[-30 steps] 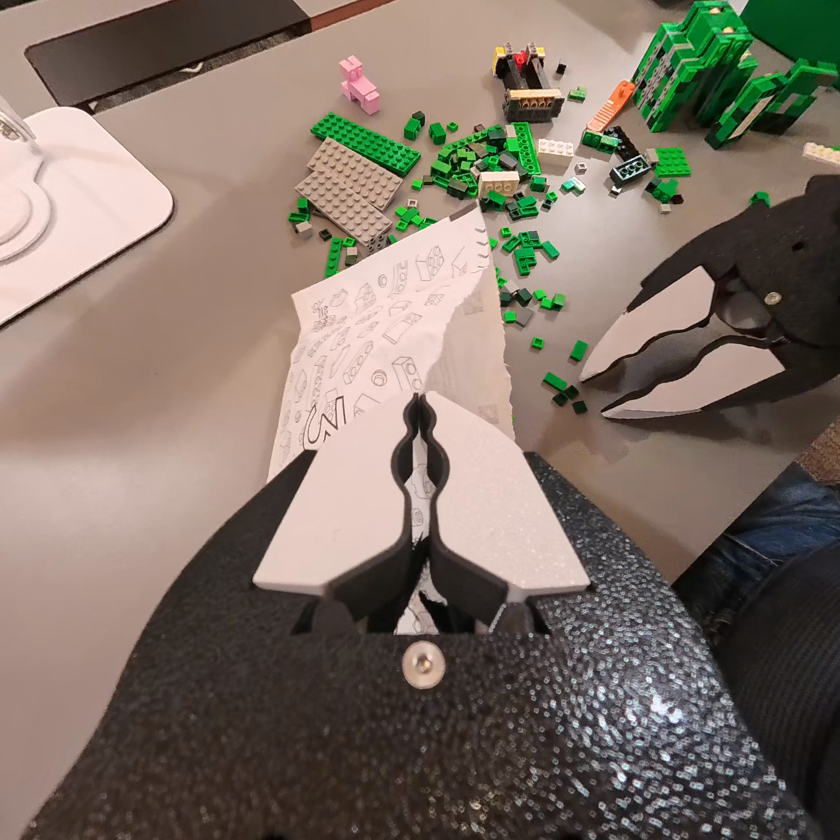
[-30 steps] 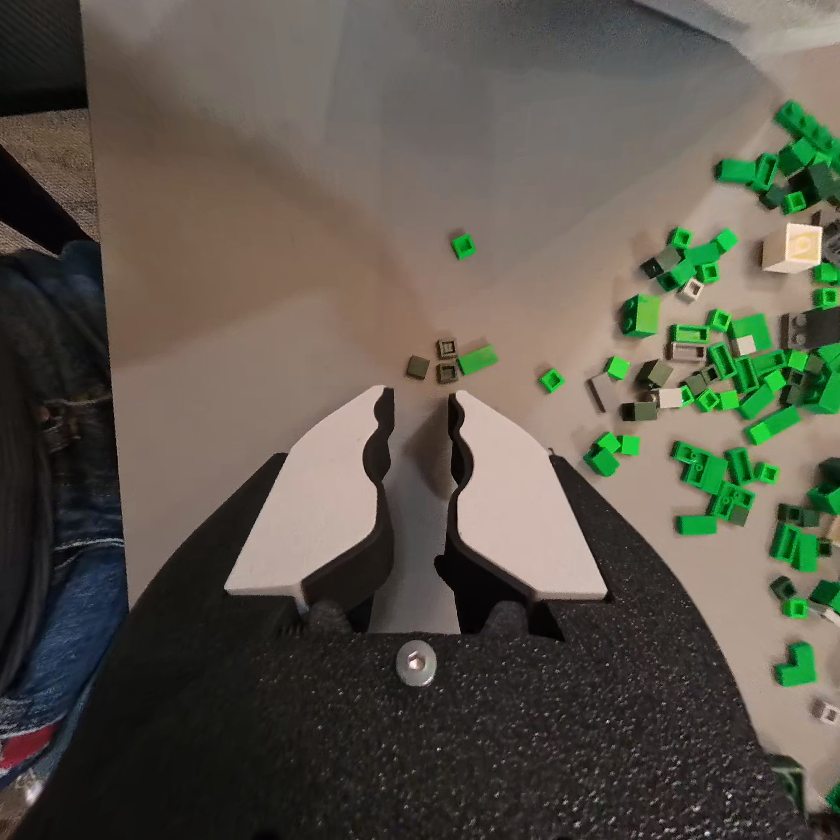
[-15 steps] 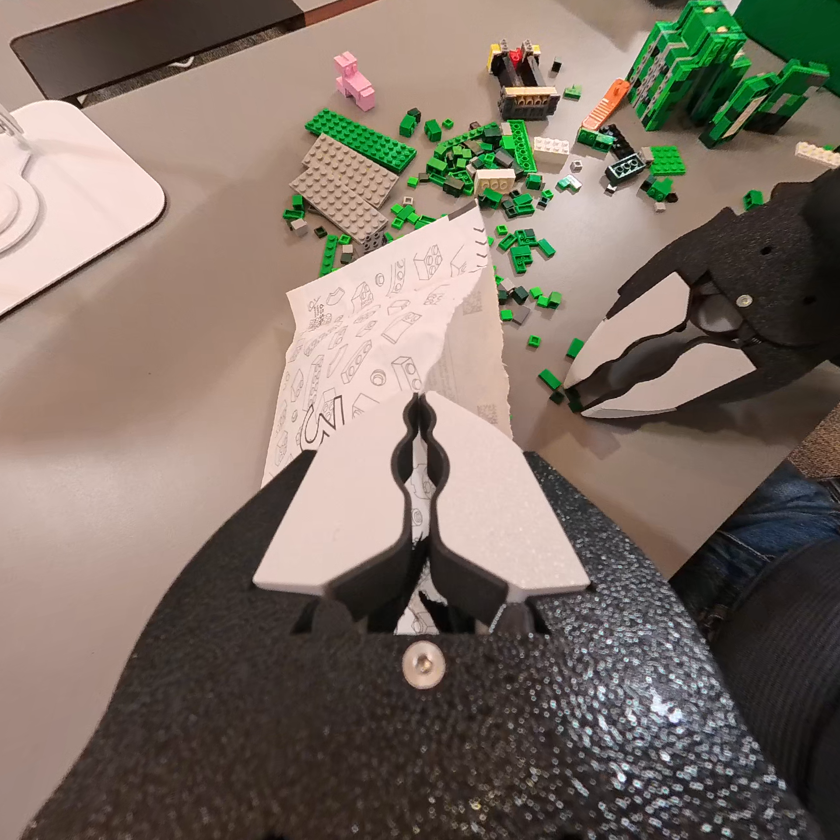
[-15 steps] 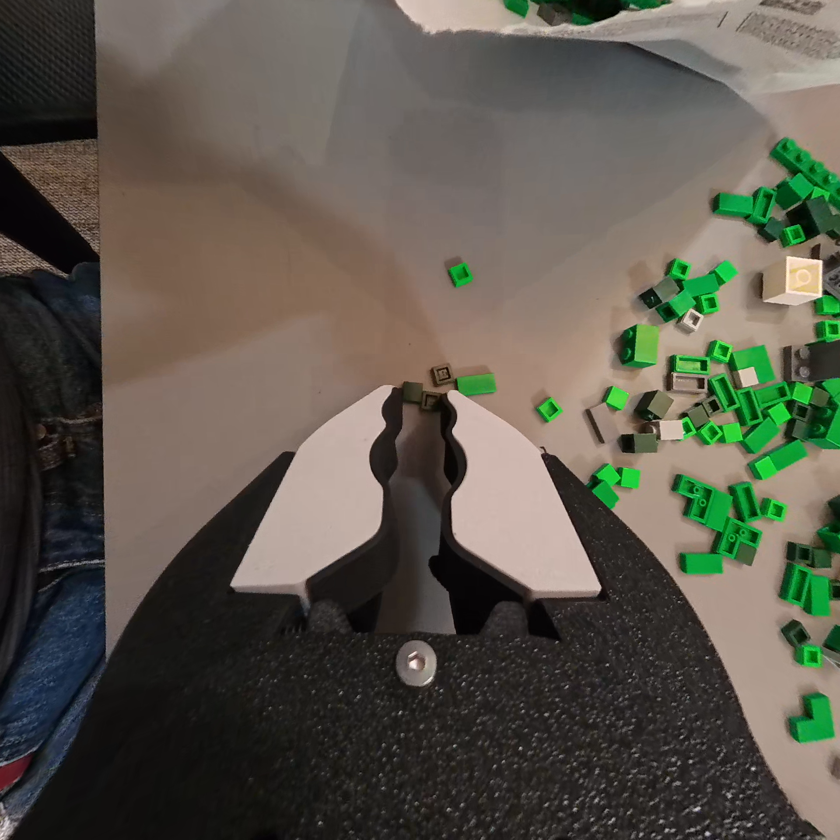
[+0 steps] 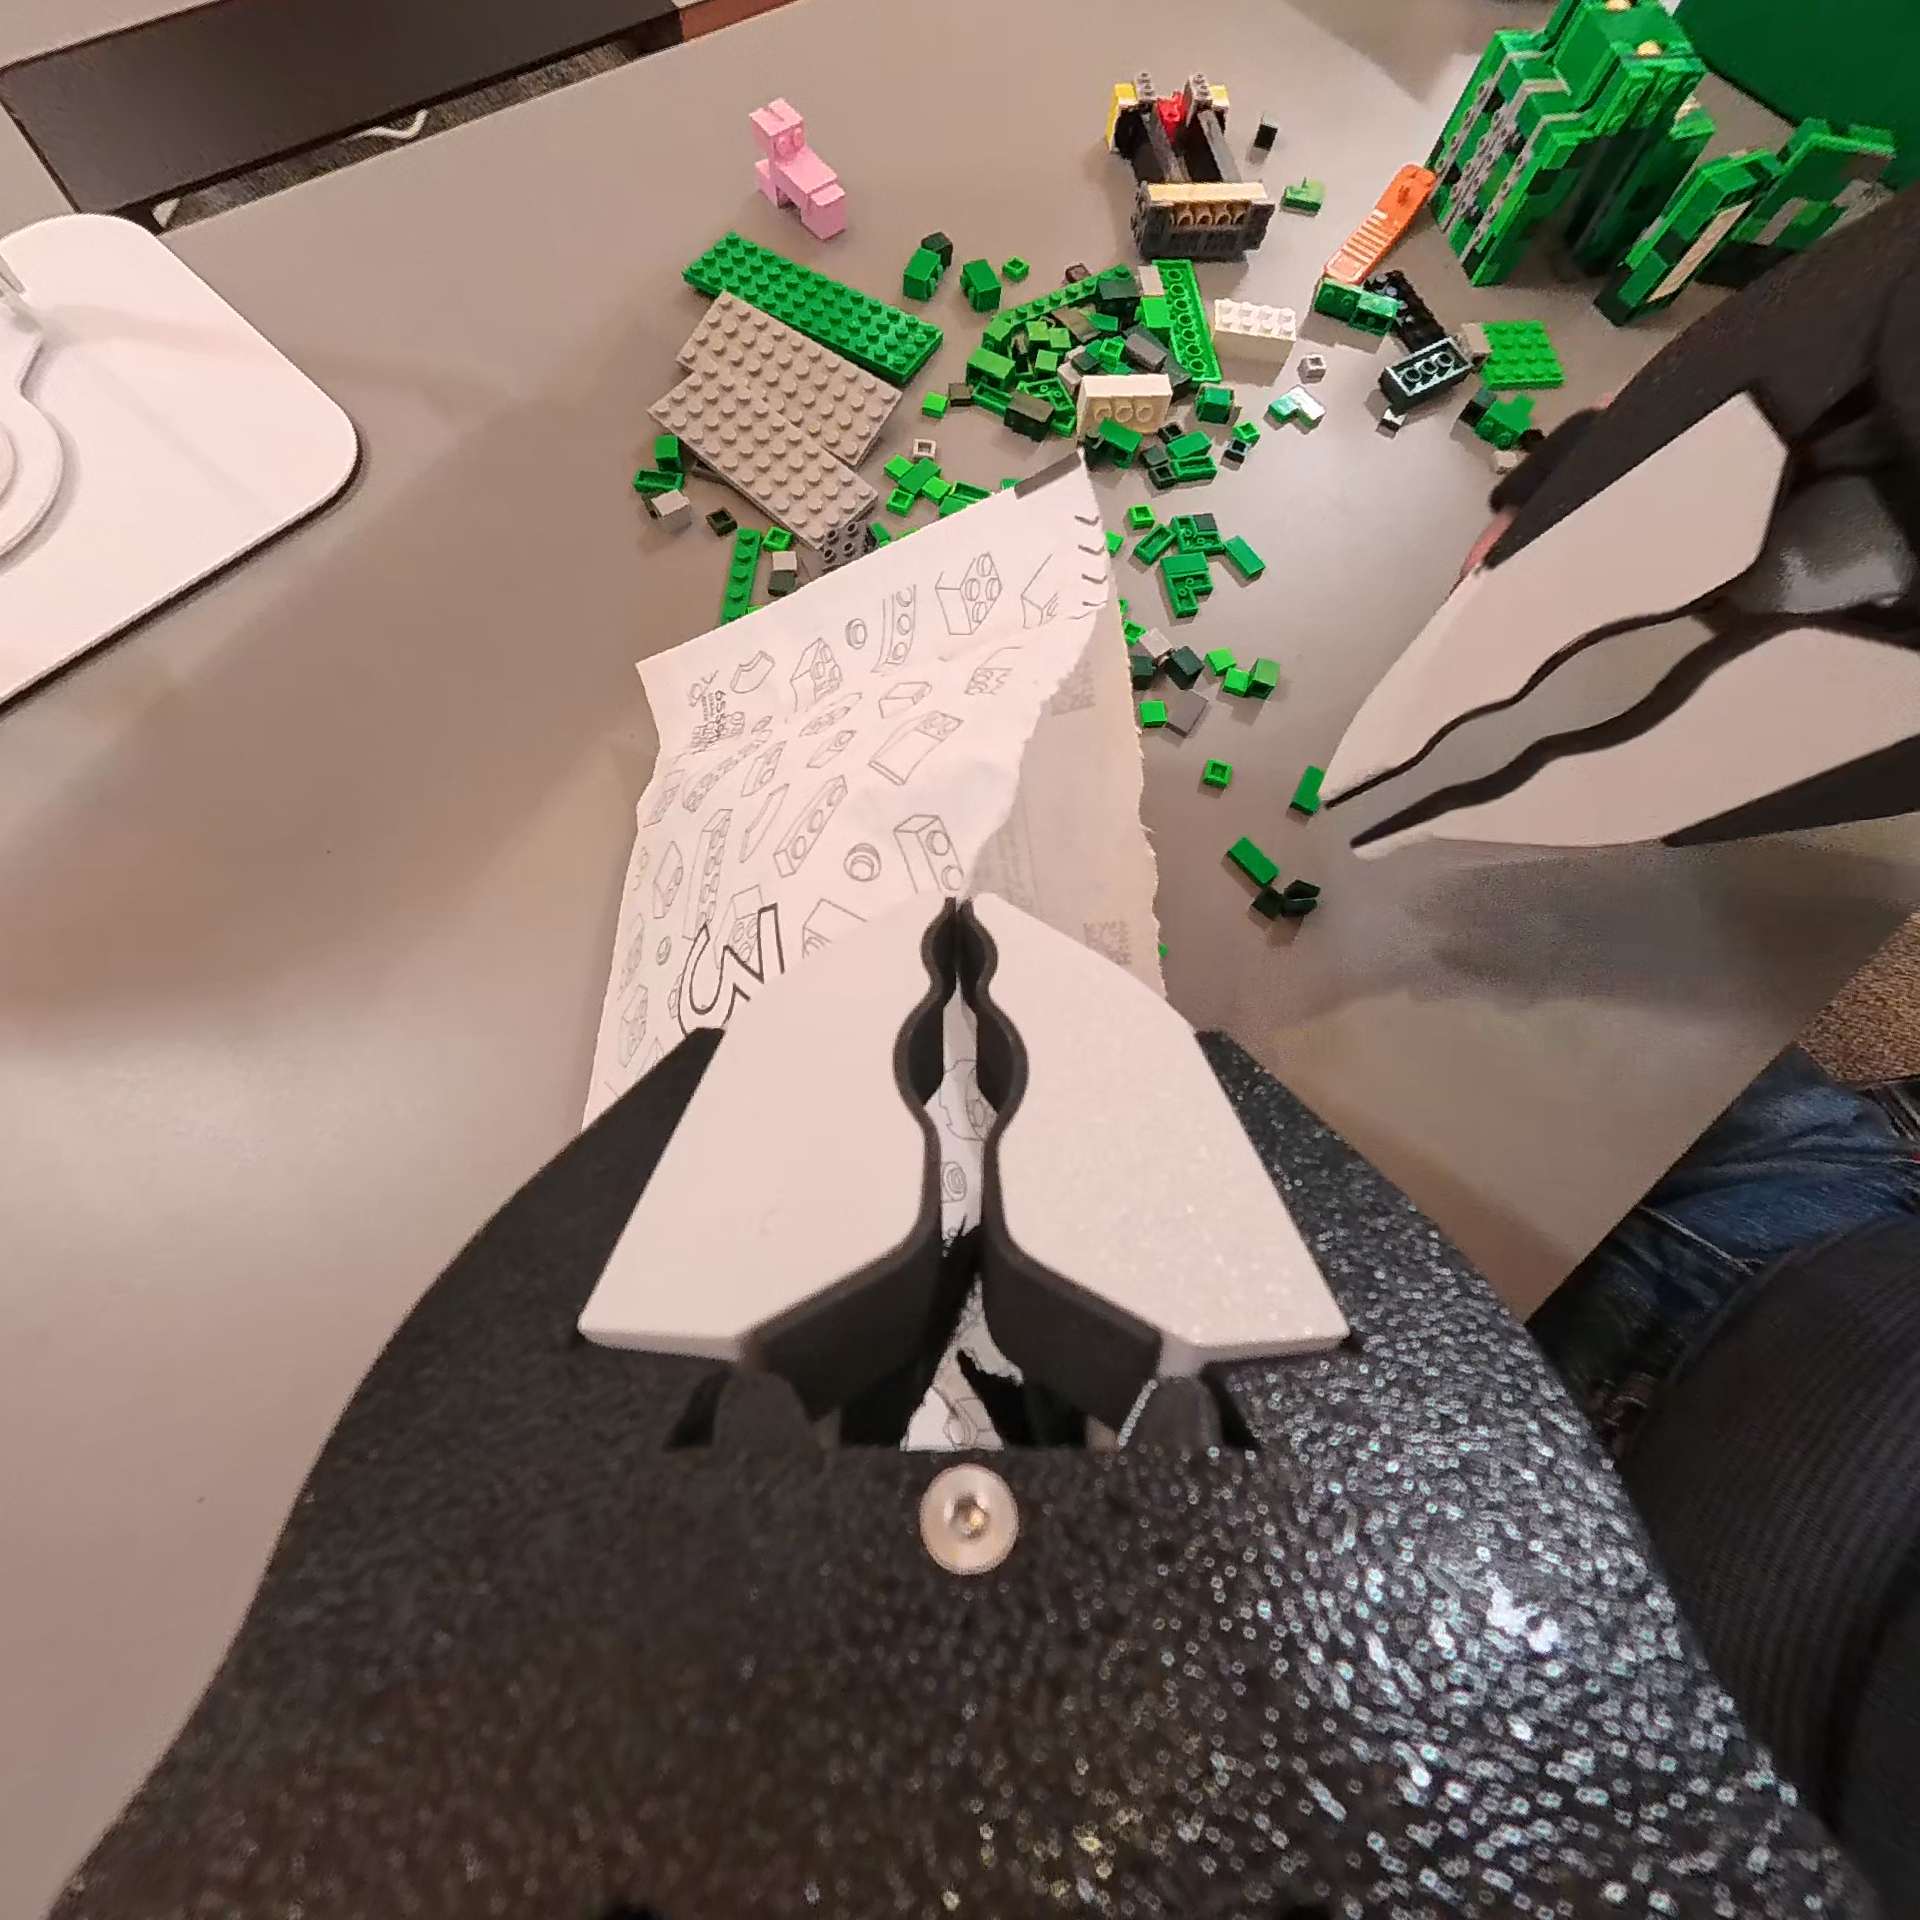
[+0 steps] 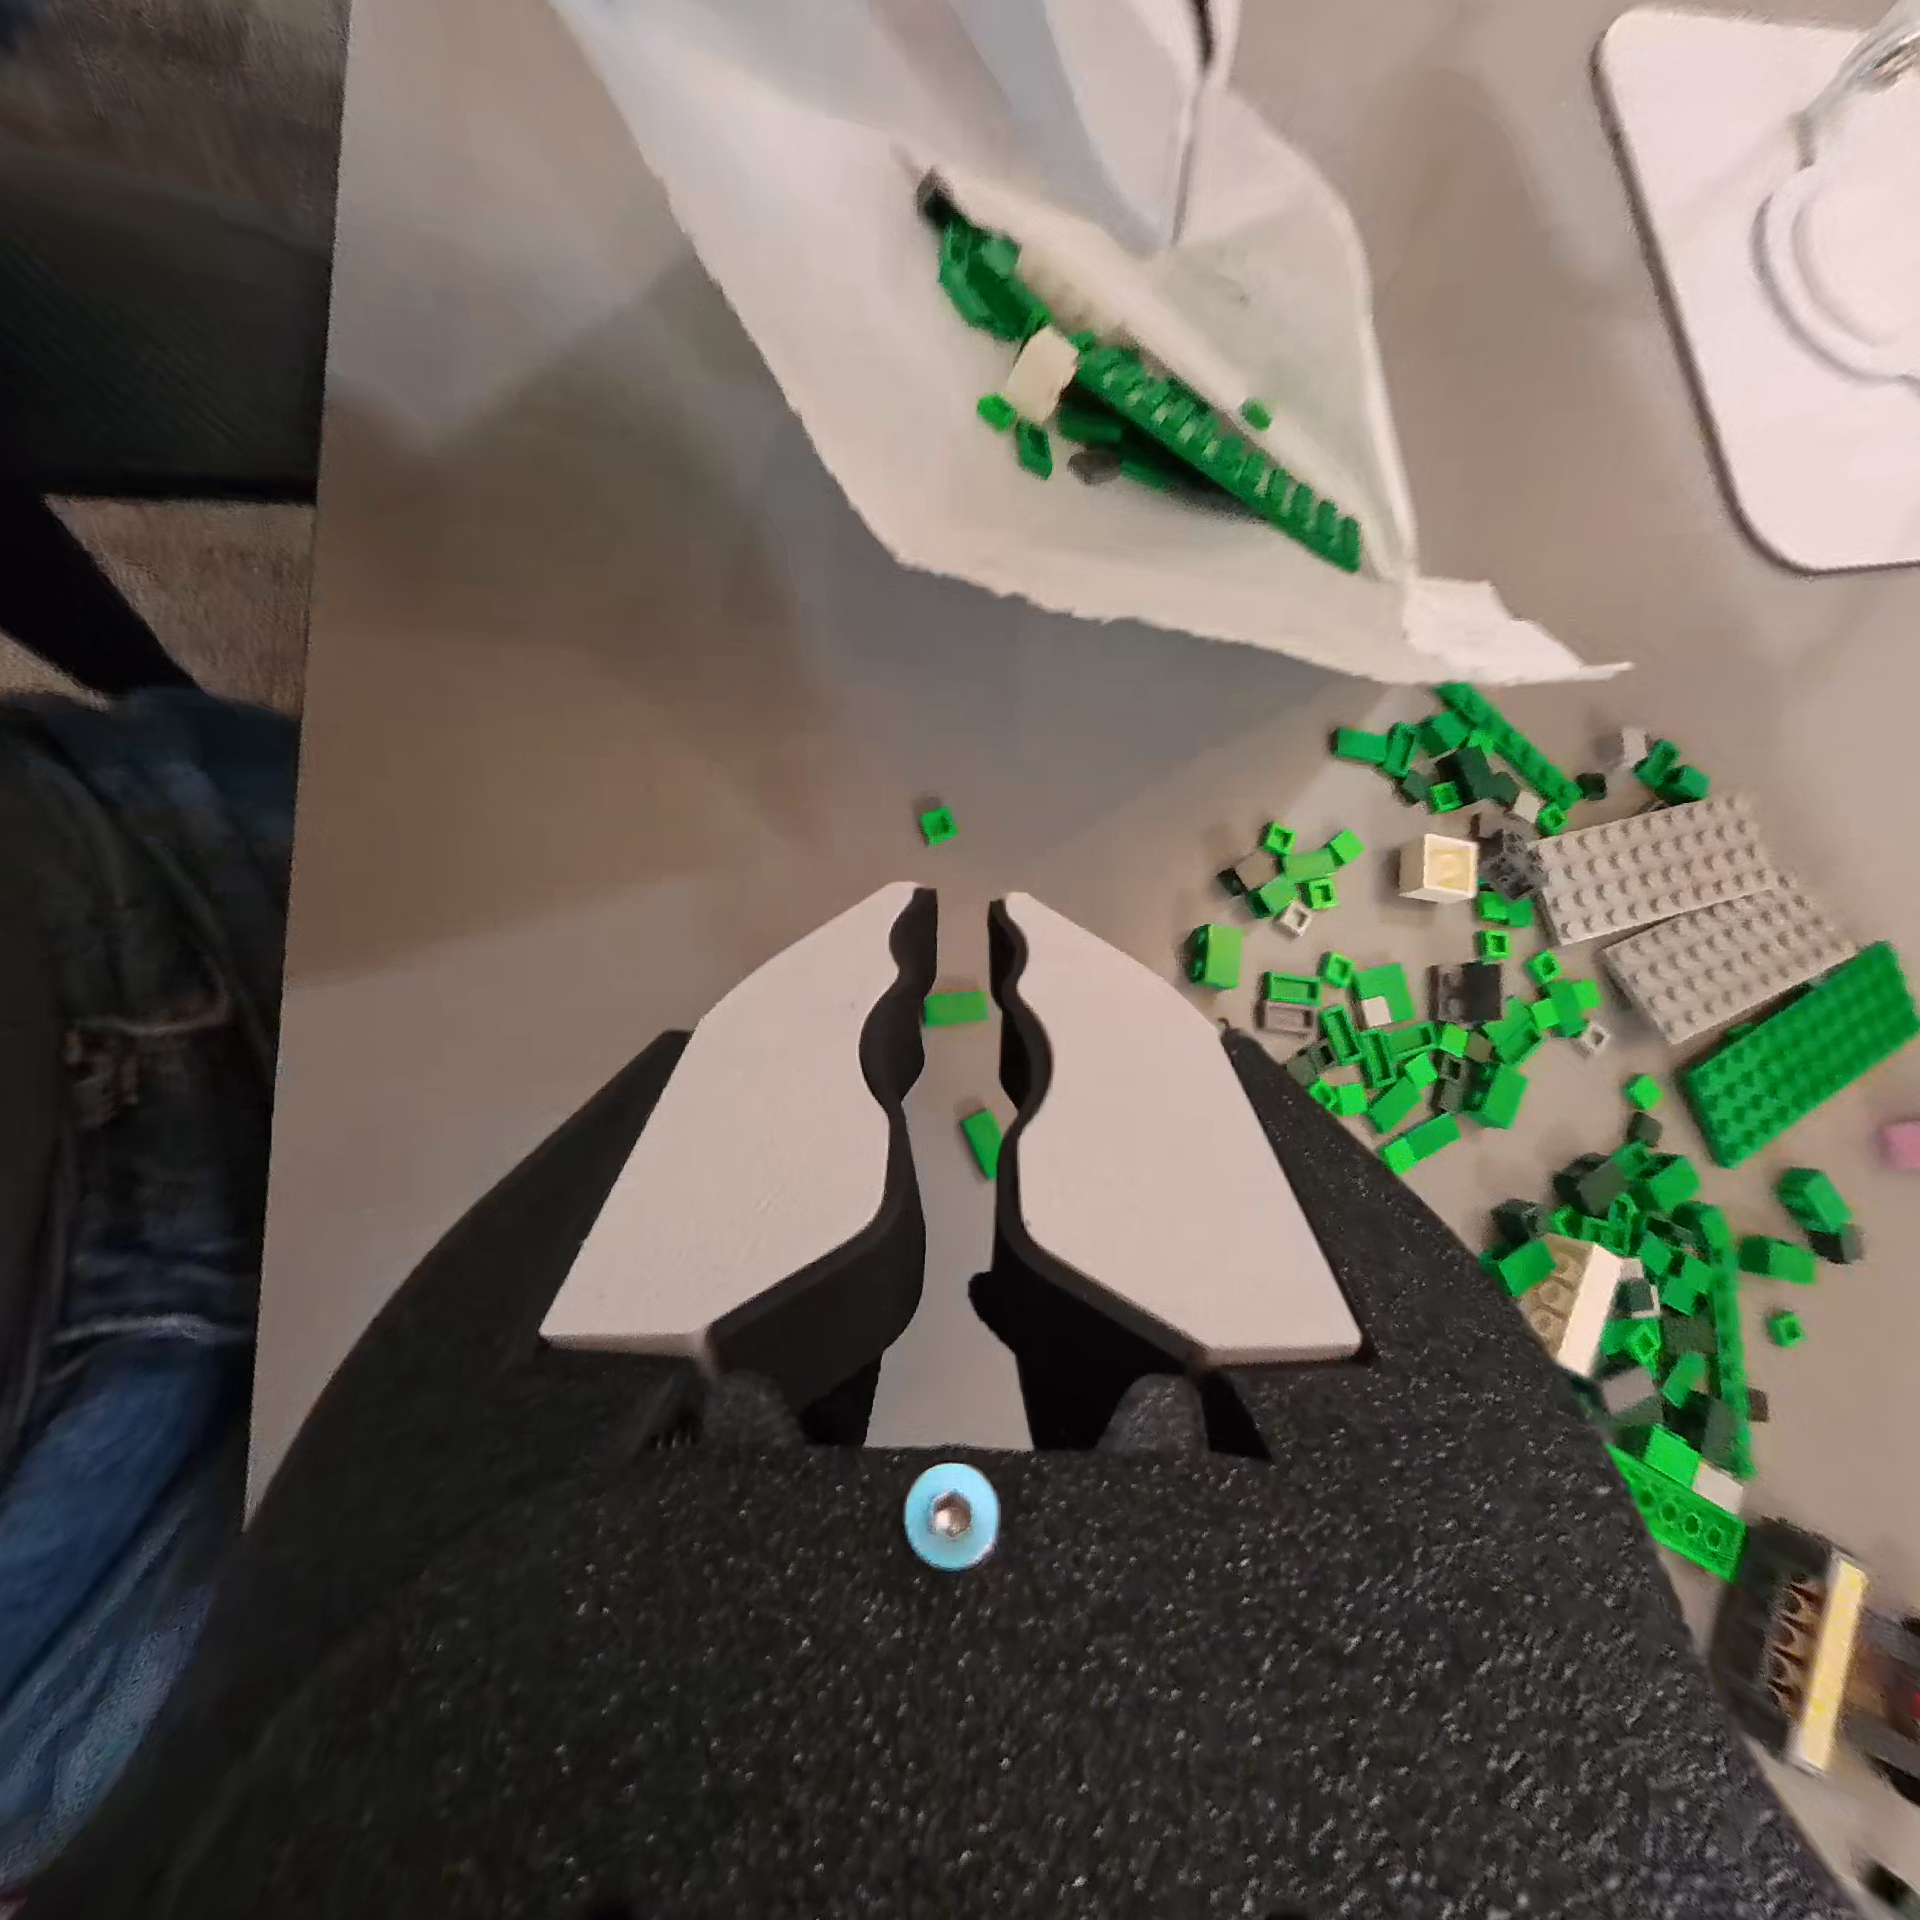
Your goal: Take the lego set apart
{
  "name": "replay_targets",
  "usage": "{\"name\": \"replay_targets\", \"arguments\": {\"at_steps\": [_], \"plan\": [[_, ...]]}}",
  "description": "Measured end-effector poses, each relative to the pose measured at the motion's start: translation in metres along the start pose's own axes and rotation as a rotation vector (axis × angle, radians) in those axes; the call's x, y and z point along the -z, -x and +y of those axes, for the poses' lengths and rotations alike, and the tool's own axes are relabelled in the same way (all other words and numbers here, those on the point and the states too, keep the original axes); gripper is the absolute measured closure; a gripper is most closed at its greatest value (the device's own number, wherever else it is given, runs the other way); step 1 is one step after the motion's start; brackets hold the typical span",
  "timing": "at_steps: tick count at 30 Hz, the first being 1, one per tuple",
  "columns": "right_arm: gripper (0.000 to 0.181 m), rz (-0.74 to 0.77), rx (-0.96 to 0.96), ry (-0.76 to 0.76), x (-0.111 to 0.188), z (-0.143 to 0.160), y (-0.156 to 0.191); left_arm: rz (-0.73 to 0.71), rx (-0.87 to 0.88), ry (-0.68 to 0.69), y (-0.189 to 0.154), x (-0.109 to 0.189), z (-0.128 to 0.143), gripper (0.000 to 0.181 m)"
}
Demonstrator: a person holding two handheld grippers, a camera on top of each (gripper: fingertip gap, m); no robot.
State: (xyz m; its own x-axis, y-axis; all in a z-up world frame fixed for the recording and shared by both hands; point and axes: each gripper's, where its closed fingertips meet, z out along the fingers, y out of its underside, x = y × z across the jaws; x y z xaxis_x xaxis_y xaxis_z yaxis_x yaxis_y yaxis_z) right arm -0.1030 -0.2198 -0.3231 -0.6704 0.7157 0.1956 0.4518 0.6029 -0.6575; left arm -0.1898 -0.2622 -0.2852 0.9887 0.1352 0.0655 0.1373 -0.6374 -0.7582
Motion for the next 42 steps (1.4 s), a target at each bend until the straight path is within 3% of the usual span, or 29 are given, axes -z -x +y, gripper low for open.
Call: {"name": "replay_targets", "arguments": {"at_steps": [1,4,8,23,35,42], "plan": [[0.17,-0.02,0.013,0.037,-0.002,0.004,0.003,0.0,-0.001,0.0,0.0,0.0,0.0,0.181],[0.167,-0.098,0.005,0.154,-0.014,0.026,0.015,0.003,0.003,-0.003,0.0,0.0,0.0,0.181],[0.164,-0.091,-0.046,0.246,-0.023,0.048,0.019,0.002,0.002,-0.001,0.0,0.001,0.0,0.181],[0.159,0.139,-0.436,0.081,-0.029,0.05,0.024,0.01,0.003,0.005,-0.001,0.0,0.001,0.181],[0.163,0.211,-0.447,0.075,-0.031,0.05,0.02,0.015,0.003,0.011,-0.002,-0.002,0.002,0.181],[0.175,0.245,-0.424,0.096,-0.029,0.053,0.015,0.014,0.002,0.014,-0.002,-0.003,0.002,0.181]]}}
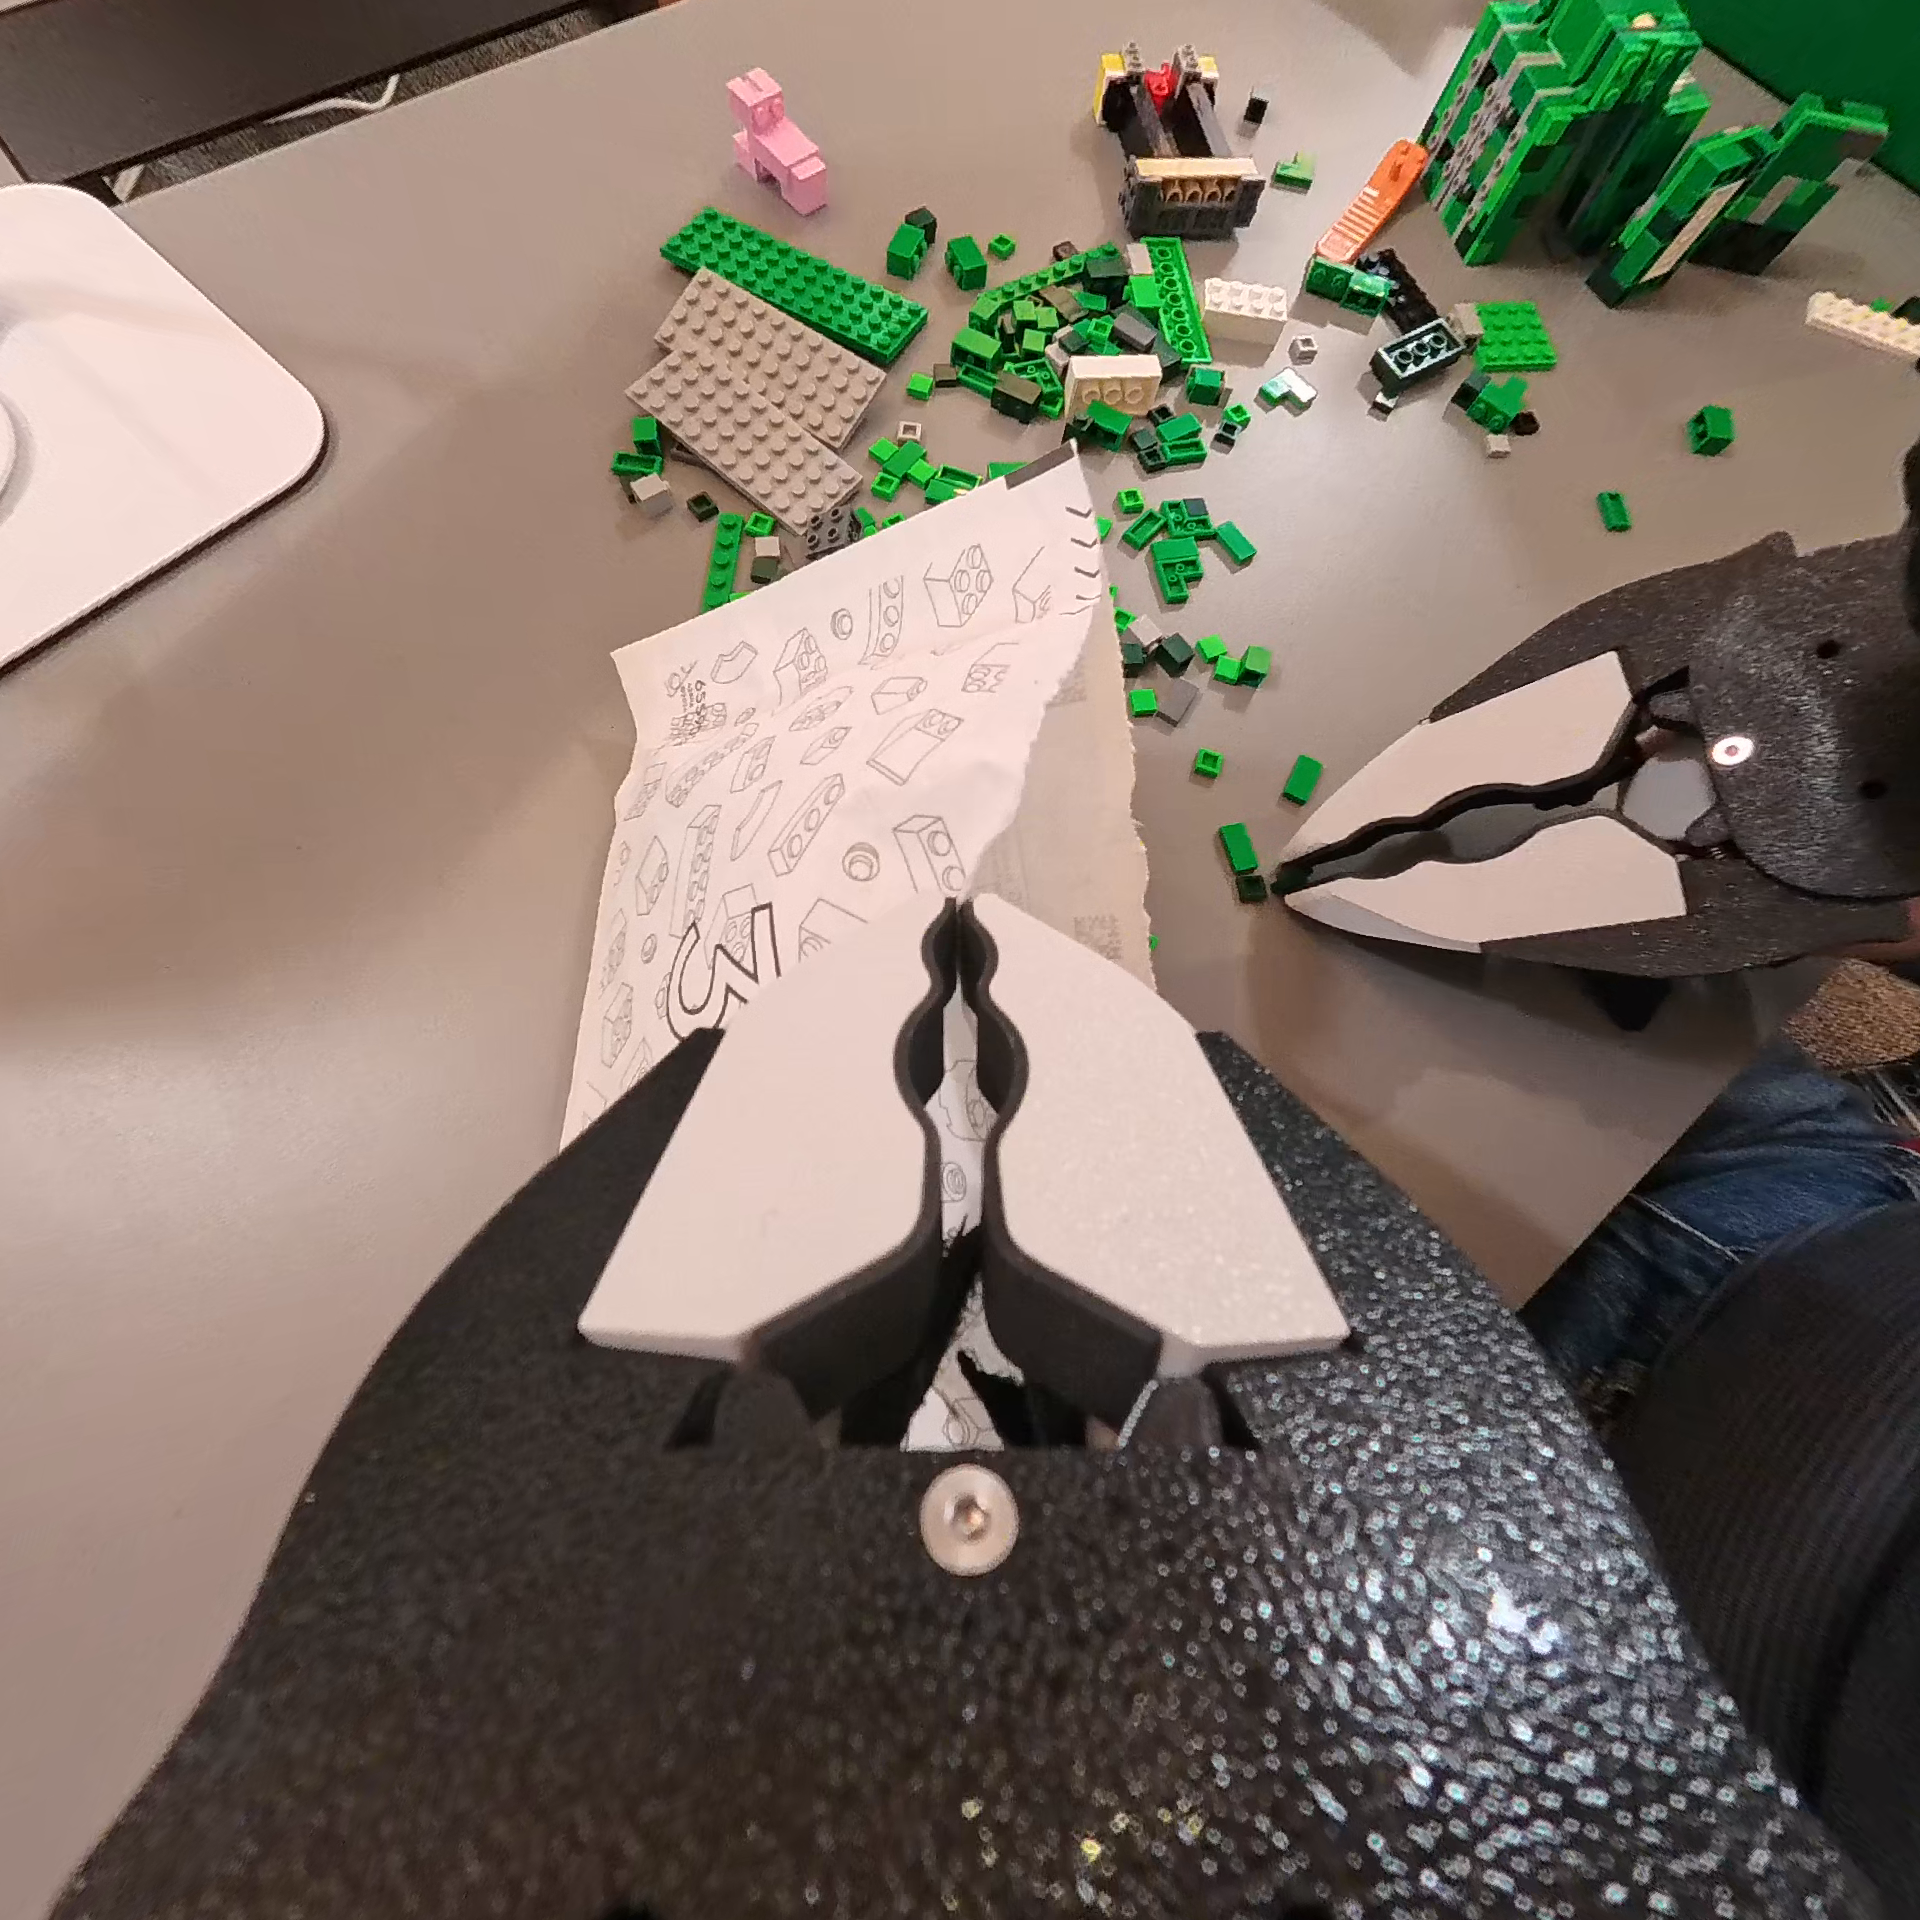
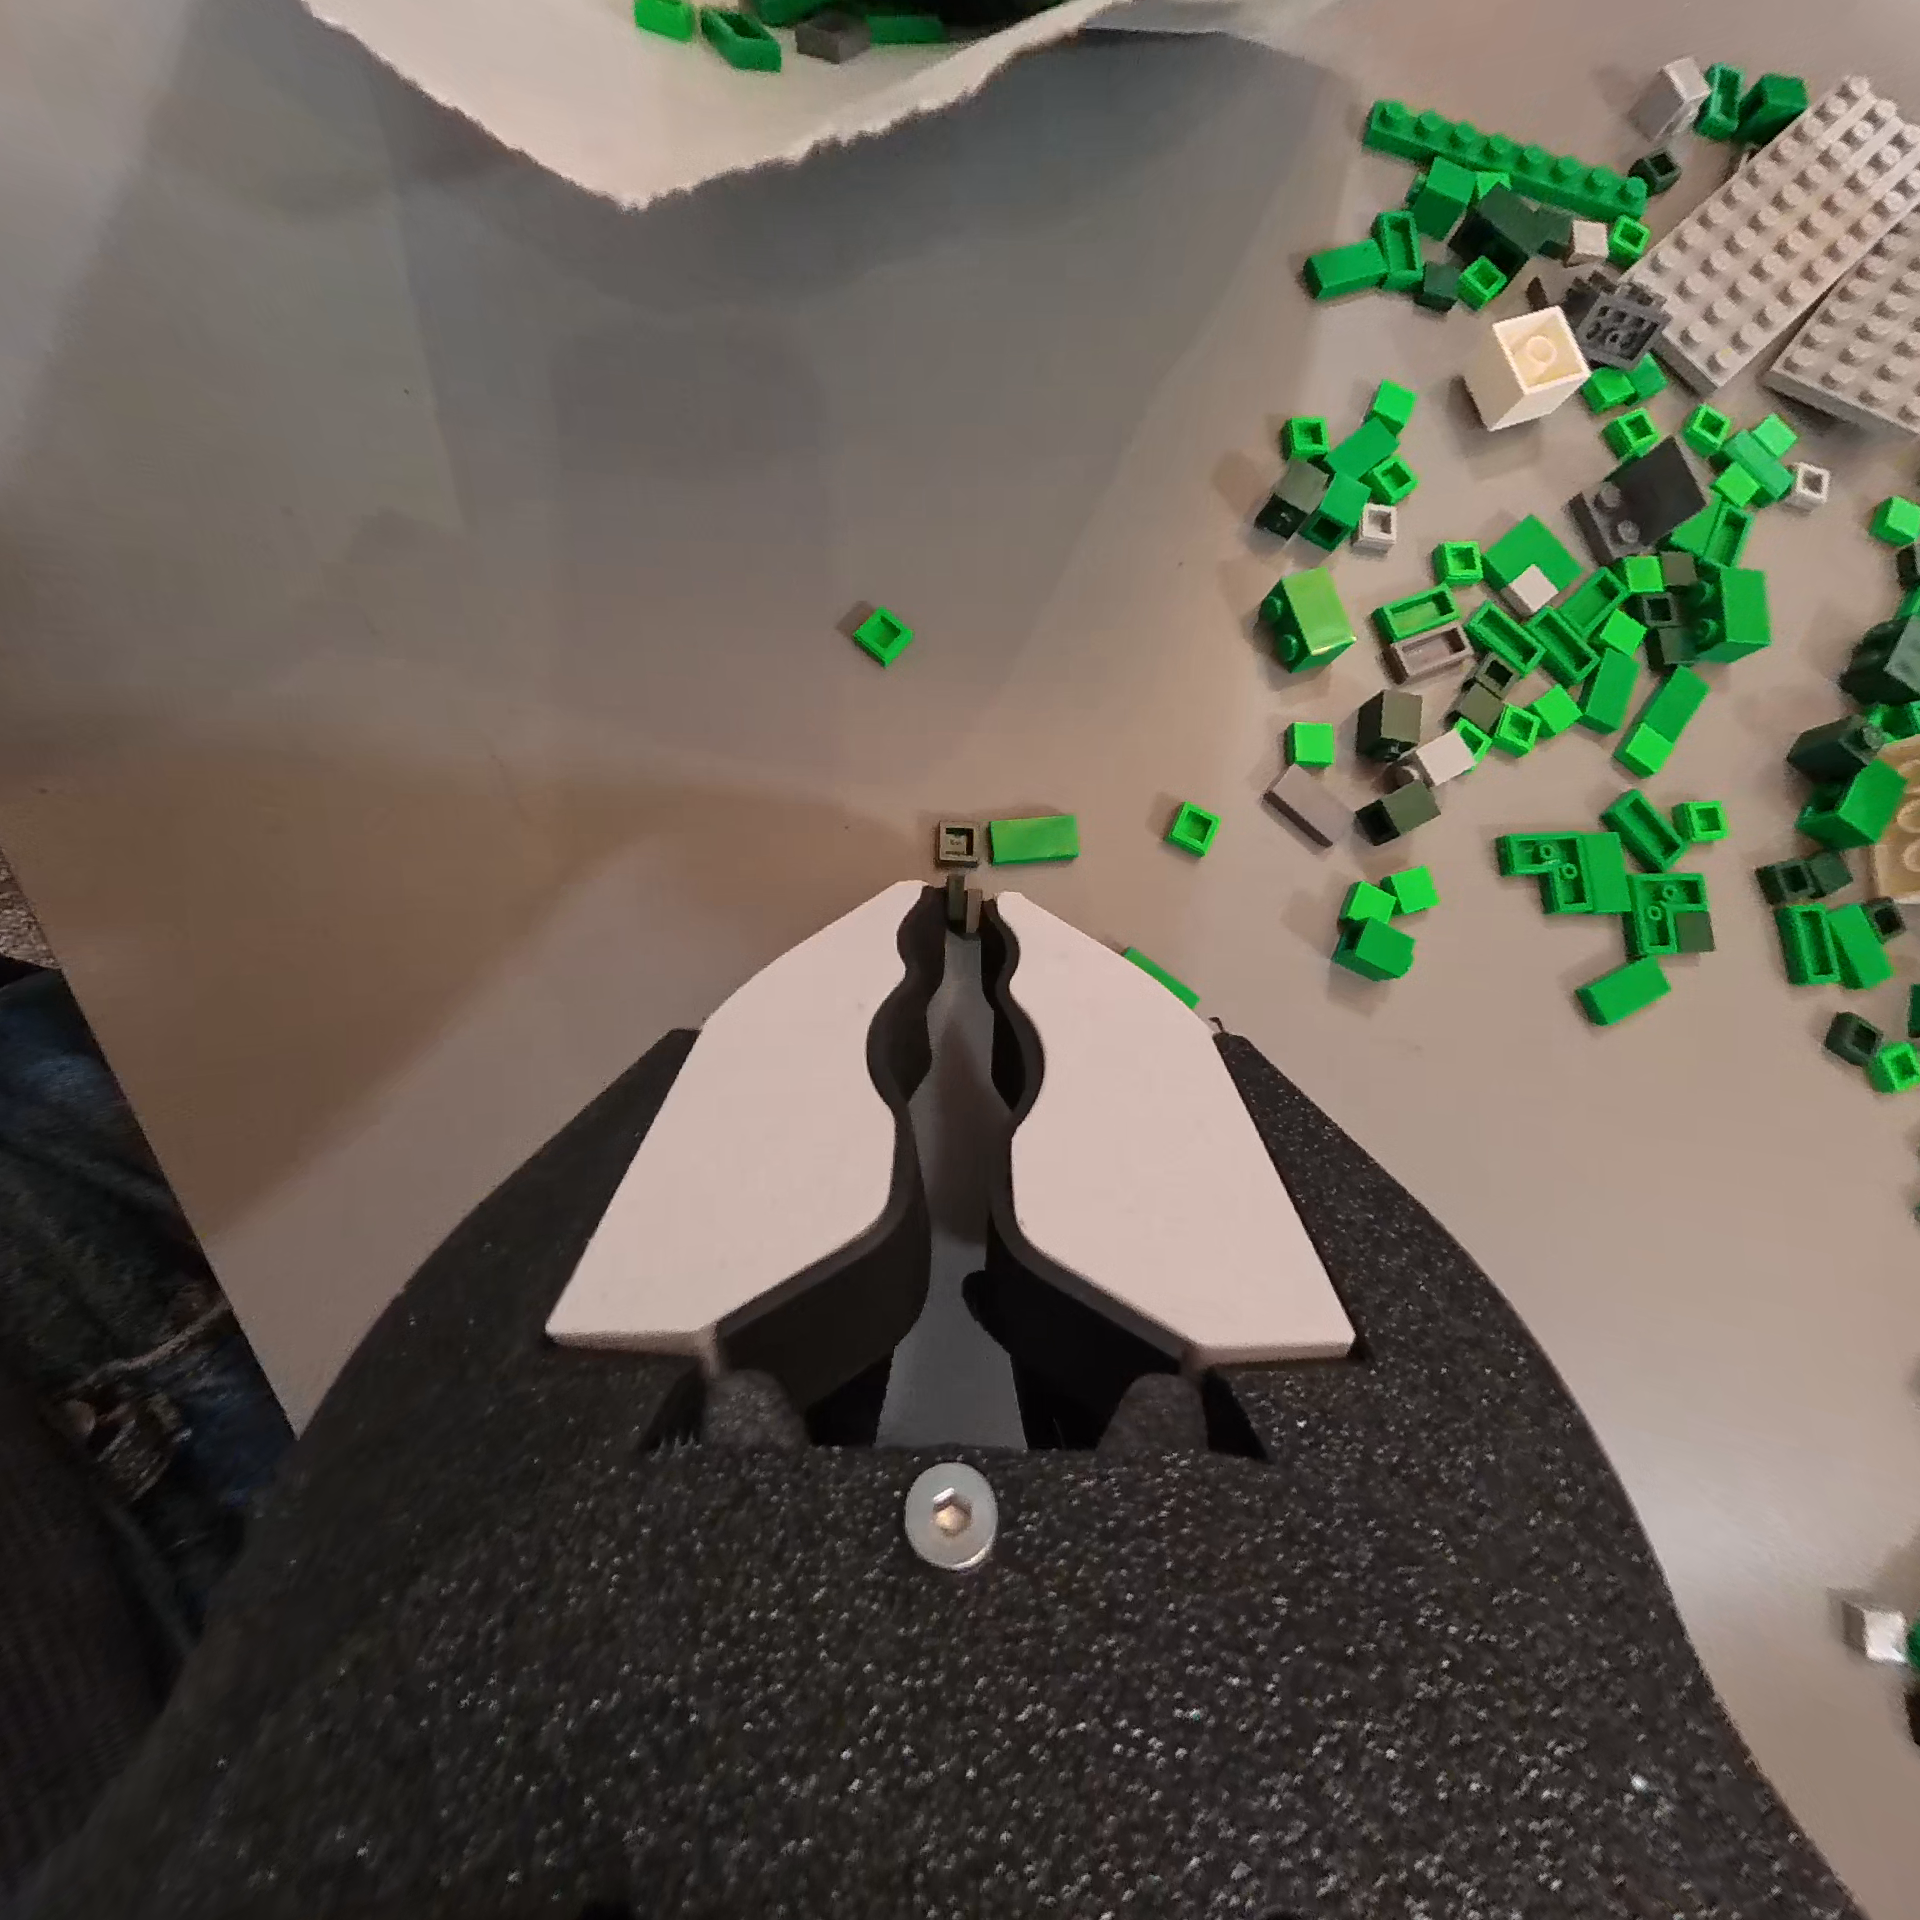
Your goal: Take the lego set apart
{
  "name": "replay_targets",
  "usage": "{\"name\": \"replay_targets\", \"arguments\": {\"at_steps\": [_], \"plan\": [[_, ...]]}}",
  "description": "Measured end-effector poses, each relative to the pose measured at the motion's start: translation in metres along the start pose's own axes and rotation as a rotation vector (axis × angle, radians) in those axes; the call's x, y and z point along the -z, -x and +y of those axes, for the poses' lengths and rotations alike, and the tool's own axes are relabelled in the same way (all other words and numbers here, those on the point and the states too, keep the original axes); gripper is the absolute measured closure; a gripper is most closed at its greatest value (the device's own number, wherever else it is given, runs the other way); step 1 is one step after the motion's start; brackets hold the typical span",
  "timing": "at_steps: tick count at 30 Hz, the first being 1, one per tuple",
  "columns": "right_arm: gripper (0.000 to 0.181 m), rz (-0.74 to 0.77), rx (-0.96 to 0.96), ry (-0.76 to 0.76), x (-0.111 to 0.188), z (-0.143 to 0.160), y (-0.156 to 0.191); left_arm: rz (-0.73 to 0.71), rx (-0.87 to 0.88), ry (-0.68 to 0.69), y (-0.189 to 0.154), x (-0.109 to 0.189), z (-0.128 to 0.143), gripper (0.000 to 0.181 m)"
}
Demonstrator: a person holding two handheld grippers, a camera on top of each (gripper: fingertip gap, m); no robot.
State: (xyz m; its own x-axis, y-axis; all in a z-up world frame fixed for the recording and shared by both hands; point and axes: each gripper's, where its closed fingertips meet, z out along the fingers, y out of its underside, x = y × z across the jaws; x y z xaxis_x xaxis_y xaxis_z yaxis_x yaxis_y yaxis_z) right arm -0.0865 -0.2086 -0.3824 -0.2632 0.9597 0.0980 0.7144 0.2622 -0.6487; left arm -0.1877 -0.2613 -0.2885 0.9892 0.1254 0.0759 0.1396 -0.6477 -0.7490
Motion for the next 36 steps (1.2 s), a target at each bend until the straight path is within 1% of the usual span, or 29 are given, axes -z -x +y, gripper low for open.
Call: {"name": "replay_targets", "arguments": {"at_steps": [2,3,7,9,11,14,15,16,17,18,20,22,24,25,28,31,33,36], "plan": [[0.175,0.006,0.027,-0.025,0.004,-0.007,-0.001,-0.002,0.001,-0.002,0.0,0.0,0.0,0.181],[0.175,0.007,0.047,-0.07,0.008,-0.018,-0.001,-0.003,0.001,-0.004,0.001,0.001,0.0,0.181],[0.175,0.004,0.162,-0.36,0.039,-0.086,0.011,-0.01,-0.001,-0.006,0.001,0.001,-0.001,0.181],[0.175,0.026,0.231,-0.446,0.045,-0.113,0.015,-0.013,-0.004,-0.008,0.001,0.001,-0.002,0.181],[0.175,0.036,0.285,-0.466,0.039,-0.128,0.017,-0.012,-0.005,-0.013,0.0,0.002,-0.003,0.181],[0.175,0.019,0.331,-0.437,0.021,-0.136,0.02,-0.014,-0.01,-0.022,-0.001,0.004,-0.004,0.181],[0.17,0.006,0.338,-0.422,0.014,-0.135,0.021,-0.015,-0.011,-0.024,-0.001,0.005,-0.005,0.181],[0.158,-0.005,0.342,-0.399,0.009,-0.134,0.022,-0.015,-0.011,-0.027,-0.001,0.005,-0.005,0.181],[0.151,-0.016,0.344,-0.377,0.006,-0.131,0.022,-0.017,-0.011,-0.029,0.0,0.006,-0.006,0.181],[0.149,-0.024,0.344,-0.371,0.005,-0.13,0.023,-0.017,-0.011,-0.03,0.0,0.006,-0.006,0.181],[0.149,-0.029,0.333,-0.397,0.012,-0.127,0.022,-0.014,-0.007,-0.033,0.0,0.007,-0.006,0.181],[0.152,-0.012,0.299,-0.424,0.024,-0.121,0.012,-0.014,-0.003,-0.035,0.002,0.007,-0.005,0.181],[0.156,0.0,0.238,-0.417,0.031,-0.107,-0.003,-0.018,0.002,-0.036,0.003,0.008,-0.005,0.181],[0.158,-0.017,0.203,-0.389,0.031,-0.096,-0.009,-0.02,0.005,-0.036,0.004,0.008,-0.005,0.181],[0.162,-0.128,0.113,-0.256,0.021,-0.058,-0.014,-0.021,0.01,-0.032,0.006,0.007,-0.004,0.181],[0.153,-0.15,0.113,-0.13,0.007,-0.029,-0.015,-0.02,0.007,-0.026,0.005,0.006,-0.003,0.181],[0.15,-0.155,0.134,-0.074,-0.001,-0.018,-0.012,-0.02,0.003,-0.022,0.004,0.005,-0.003,0.181],[0.15,-0.163,0.142,-0.052,-0.008,-0.011,-0.008,-0.017,0.002,-0.02,0.004,0.005,-0.002,0.181]]}}
